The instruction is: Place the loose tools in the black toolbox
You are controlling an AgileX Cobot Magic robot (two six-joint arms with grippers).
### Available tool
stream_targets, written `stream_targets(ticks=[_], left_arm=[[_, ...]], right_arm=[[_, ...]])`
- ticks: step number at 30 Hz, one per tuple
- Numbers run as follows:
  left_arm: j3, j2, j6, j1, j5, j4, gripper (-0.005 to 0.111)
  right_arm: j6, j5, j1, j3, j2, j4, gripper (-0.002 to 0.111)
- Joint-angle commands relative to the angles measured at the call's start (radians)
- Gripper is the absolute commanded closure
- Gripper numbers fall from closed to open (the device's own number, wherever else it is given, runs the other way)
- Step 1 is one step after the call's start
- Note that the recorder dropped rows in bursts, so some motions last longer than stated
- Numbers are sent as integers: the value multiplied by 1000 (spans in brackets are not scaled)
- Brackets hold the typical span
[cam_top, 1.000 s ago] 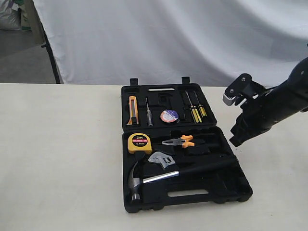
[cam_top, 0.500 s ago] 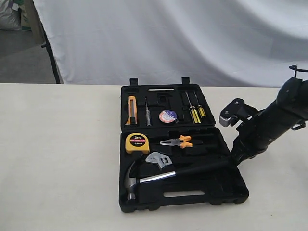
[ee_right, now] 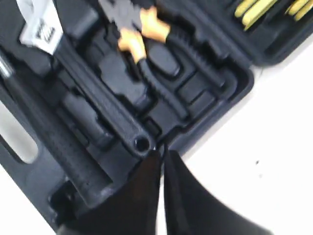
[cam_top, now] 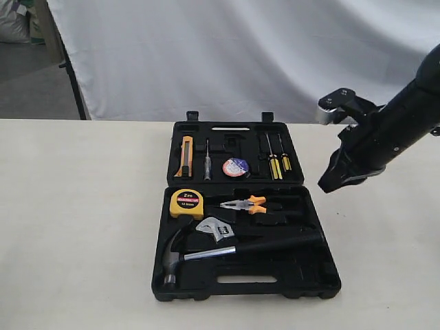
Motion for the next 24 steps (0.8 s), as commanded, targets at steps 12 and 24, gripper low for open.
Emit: stream_targets(ticks=[12, 24], left_arm=[[-3, -3, -5, 25, -7, 4, 106], [-3, -3, -5, 25, -7, 4, 106]], right_arm=[[-62, -178, 358, 29, -21, 64, 104], [-194, -142, 424, 29, 6, -32, 104]])
